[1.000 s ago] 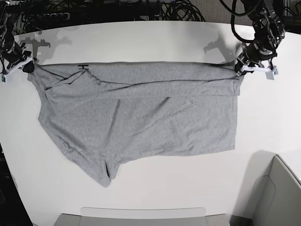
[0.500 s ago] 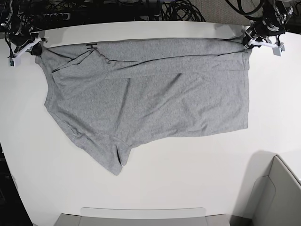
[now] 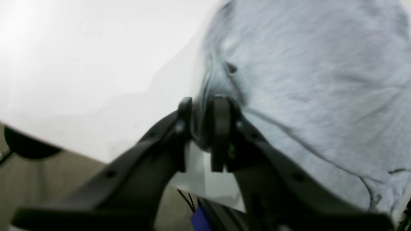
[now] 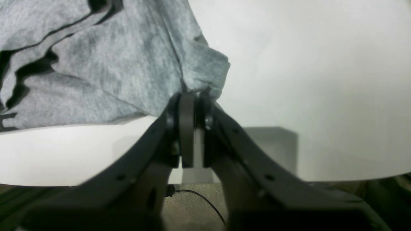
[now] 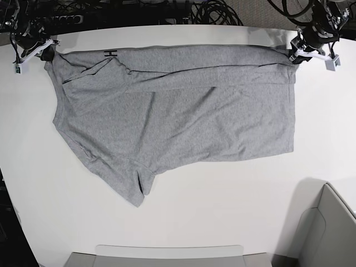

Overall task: Fold the T-shirt properly
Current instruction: 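Lay the folded edge down and drag the shirt toward the robot, then release and move both grippers to the hem corners of the shirt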

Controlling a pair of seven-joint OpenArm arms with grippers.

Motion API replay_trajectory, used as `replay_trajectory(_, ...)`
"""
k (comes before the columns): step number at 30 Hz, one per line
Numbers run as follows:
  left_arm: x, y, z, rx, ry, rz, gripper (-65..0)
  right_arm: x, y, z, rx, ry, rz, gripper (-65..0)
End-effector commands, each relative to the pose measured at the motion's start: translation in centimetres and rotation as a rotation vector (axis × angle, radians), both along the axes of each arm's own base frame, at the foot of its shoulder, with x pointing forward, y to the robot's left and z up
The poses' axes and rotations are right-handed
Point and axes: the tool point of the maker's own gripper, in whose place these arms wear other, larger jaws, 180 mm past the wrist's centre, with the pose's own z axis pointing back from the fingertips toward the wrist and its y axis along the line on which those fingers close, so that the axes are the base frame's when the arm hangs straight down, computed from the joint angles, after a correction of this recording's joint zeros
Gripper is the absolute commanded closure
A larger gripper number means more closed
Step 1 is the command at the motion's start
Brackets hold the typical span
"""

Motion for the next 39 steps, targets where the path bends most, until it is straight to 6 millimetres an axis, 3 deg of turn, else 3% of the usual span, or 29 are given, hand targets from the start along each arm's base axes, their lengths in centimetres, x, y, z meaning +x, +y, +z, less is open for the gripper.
replay_trajectory(1,0.4,0.3,1.0,0.019,-0.025,-0.010,-13.5,0.8,-0.3,1.0,-0.016,-0.032,0.016,-7.6)
replay_trajectory(10,0.5,0.3,1.2,0.023,-0.032,-0.014,-13.2,1.2,0.6,2.4,-0.033,-0.063,0.060,-10.2)
replay_trajectory(14,0.5,0.6,1.4,0.029,-0.038,-0.007,-13.2,1.3,-0.1,3.3,-0.058,-0.078,0.053,-10.2)
replay_trajectory(20,0.9,2.3,4.4,0.102,-0.091,0.013,-13.0,1.2,-2.9,6.0,-0.134,-0.130,0.000,-10.3)
replay_trajectory(22,0.6,3.0,5.0,0.108,-0.084,0.029,-13.0,1.6,-3.4,7.1,-0.156,-0.155,-0.004,-10.3)
replay_trajectory(25,1.6,3.8,6.5,0.125,-0.132,0.052,-13.0,2.5,-3.6,8.6,-0.182,-0.201,0.001,-10.3)
replay_trajectory(29,4.4,3.8,8.0,0.125,-0.224,0.059,-13.0,6.9,-2.6,11.6,-0.198,-0.328,0.051,-10.3)
replay_trajectory(33,9.8,1.2,10.1,0.082,-0.352,-0.015,-13.0,12.9,2.2,13.1,-0.156,-0.431,0.201,-10.1)
replay_trajectory(37,12.6,-0.7,11.1,0.054,-0.408,-0.075,-13.0,17.5,7.6,12.2,-0.181,-0.446,0.358,-10.1)
replay_trajectory(39,13.4,-1.5,11.3,0.045,-0.420,-0.100,-13.0,19.9,9.0,11.3,-0.222,-0.439,0.385,-10.1)
